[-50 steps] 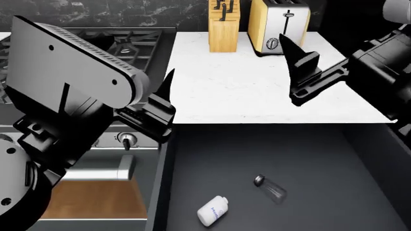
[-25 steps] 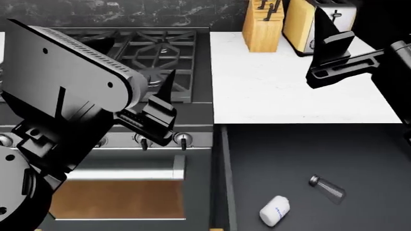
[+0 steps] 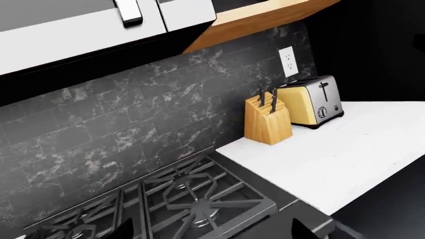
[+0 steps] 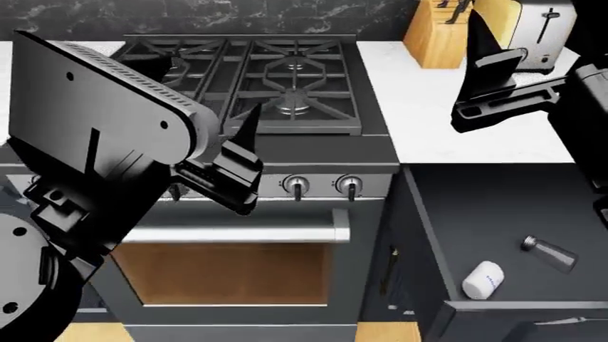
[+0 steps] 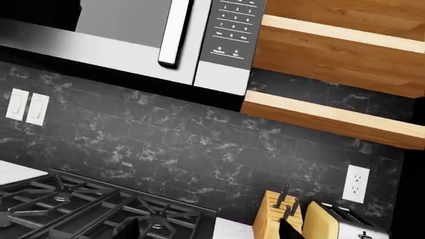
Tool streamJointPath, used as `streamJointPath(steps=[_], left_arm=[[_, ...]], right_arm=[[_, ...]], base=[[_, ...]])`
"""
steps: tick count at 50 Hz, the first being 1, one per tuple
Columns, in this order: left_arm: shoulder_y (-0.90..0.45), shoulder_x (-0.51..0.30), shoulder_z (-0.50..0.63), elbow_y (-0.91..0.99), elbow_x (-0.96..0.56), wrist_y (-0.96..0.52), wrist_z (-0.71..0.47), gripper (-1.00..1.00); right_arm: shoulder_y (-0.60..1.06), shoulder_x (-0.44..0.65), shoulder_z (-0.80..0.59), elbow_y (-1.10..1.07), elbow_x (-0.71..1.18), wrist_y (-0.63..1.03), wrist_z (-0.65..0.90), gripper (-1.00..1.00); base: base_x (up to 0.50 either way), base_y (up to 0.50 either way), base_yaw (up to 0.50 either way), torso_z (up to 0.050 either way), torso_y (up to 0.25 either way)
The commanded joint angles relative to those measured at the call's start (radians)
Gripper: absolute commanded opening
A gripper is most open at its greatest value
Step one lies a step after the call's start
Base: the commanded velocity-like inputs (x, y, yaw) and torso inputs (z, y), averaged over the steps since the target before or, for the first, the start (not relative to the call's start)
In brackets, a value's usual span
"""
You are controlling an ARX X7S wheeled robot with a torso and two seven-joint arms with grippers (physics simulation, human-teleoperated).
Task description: Pick and place the shaker into the drawer. Then close the cabinet.
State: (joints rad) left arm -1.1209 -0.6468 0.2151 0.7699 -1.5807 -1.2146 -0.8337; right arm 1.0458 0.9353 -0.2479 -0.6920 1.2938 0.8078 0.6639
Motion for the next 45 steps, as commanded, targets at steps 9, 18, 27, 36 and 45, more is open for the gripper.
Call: streamJointPath(steps=[9,18,27,36,45], left_arm=[[0.032,-0.005,0.000,0.015,0.021,0.023,0.014,1.00],[0.047,-0.009,0.002,0.019,0.034,0.031,0.023,1.00],[0.088,-0.012,-0.002,0.028,0.080,0.047,0.043,1.00],[0.788,0.107,-0.006,-0.177,0.849,0.662,0.299,1.00],[1.008,0.247,0.058,-0.620,1.140,1.067,0.367,1.00]], right_arm=[[-0.008,0.000,-0.028,-0.037,-0.065,-0.002,-0.016,1.00],[-0.012,-0.006,-0.039,-0.040,-0.082,-0.003,-0.021,1.00],[-0.030,-0.030,-0.062,-0.041,-0.097,-0.005,-0.017,1.00],[-0.456,-0.275,-0.235,0.160,-0.457,-0.293,0.008,1.00],[-0.717,-0.454,-0.411,0.527,-0.767,-0.620,-0.060,1.00]], base=[[-0.21,0.50,0.00,0.000,0.000],[-0.14,0.50,0.00,0.000,0.000],[-0.12,0.50,0.00,0.000,0.000],[-0.03,0.17,0.00,0.000,0.000],[0.00,0.00,0.00,0.000,0.000]])
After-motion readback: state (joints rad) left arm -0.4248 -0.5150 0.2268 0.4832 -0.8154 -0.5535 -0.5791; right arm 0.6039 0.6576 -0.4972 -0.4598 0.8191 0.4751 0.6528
